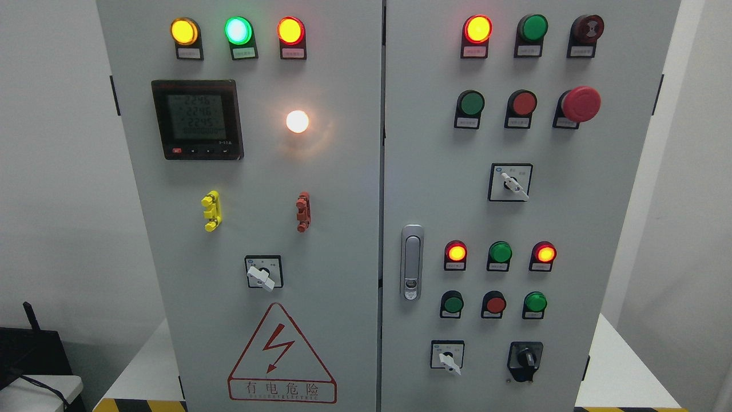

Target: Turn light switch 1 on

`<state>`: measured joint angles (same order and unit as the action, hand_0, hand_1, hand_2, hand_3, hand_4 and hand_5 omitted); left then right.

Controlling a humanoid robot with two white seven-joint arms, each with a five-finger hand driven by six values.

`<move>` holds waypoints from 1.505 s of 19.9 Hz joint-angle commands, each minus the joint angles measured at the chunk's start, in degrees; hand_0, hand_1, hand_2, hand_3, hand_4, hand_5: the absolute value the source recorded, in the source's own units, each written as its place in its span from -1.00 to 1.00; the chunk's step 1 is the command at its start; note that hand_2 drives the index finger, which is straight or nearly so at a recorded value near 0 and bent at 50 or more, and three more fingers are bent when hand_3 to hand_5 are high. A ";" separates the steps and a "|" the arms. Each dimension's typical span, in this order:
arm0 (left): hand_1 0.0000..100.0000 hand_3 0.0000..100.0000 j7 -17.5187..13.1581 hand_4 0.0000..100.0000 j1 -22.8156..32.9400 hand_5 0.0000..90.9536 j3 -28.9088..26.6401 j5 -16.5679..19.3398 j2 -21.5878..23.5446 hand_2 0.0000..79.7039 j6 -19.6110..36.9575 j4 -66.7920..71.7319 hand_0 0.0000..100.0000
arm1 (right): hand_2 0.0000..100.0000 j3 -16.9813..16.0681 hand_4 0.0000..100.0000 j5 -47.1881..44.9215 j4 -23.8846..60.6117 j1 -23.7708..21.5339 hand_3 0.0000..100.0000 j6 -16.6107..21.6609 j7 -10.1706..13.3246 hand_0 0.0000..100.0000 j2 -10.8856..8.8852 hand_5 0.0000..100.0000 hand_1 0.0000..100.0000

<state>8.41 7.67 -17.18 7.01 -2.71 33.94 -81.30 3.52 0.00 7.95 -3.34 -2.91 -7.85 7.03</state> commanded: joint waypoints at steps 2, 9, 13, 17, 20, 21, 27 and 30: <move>-0.58 -0.44 -2.61 -0.26 5.25 -0.83 -21.93 -6.21 1.74 -0.76 2.00 32.48 -0.73 | -1.00 0.00 -1.00 -1.06 0.05 0.00 -1.00 0.01 -0.06 -0.76 0.00 -1.00 -0.22; -0.71 -0.75 -2.79 -0.55 7.18 -1.00 -22.20 -6.40 2.88 -1.00 3.33 53.23 -0.60 | -1.00 0.00 -1.00 -1.06 -0.03 0.00 -1.00 0.01 0.03 -0.76 0.00 -1.00 -0.22; -0.62 -0.86 -2.79 -0.66 6.75 -1.00 -12.83 -4.55 4.37 -1.00 -0.53 66.07 -0.49 | -1.00 0.00 -1.00 -1.06 0.05 0.00 -1.00 0.01 0.03 -0.76 0.00 -1.00 -0.22; -0.62 -1.00 -3.92 -0.77 5.70 -1.00 -4.37 -4.55 4.03 -1.00 -11.06 70.13 -0.41 | -1.00 0.00 -1.00 -0.97 0.05 0.00 -1.00 0.01 0.03 -0.76 0.00 -1.00 -0.22; -0.60 -1.00 -4.46 -0.89 4.90 -1.00 1.07 -4.46 3.59 -1.00 -17.31 71.10 -0.37 | -1.00 0.00 -1.00 -1.06 0.05 0.00 -1.00 0.01 0.03 -0.76 0.00 -1.00 -0.22; -0.59 -1.00 -4.89 -0.91 4.38 -1.00 2.92 -4.72 3.41 -1.00 -18.72 71.89 -0.37 | -1.00 0.00 -1.00 -1.06 0.05 0.00 -1.00 0.01 0.03 -0.76 0.00 -1.00 -0.22; -0.63 -1.00 -5.95 -0.96 1.47 -1.00 7.06 -3.06 1.21 -1.00 -23.39 75.59 -0.27 | -1.00 0.00 -1.00 -1.06 -0.04 0.00 -1.00 0.01 0.03 -0.76 0.00 -1.00 -0.22; -0.68 -1.00 -5.86 -1.00 1.38 -1.00 9.62 -2.61 0.95 -1.00 -24.80 75.50 -0.24 | -1.00 0.00 -1.00 -1.06 0.05 0.00 -1.00 0.01 0.03 -0.76 0.00 -1.00 -0.22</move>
<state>2.62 10.22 -17.54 3.41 -0.17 10.68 -16.13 3.52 0.00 7.94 -3.34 -2.91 -7.88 7.03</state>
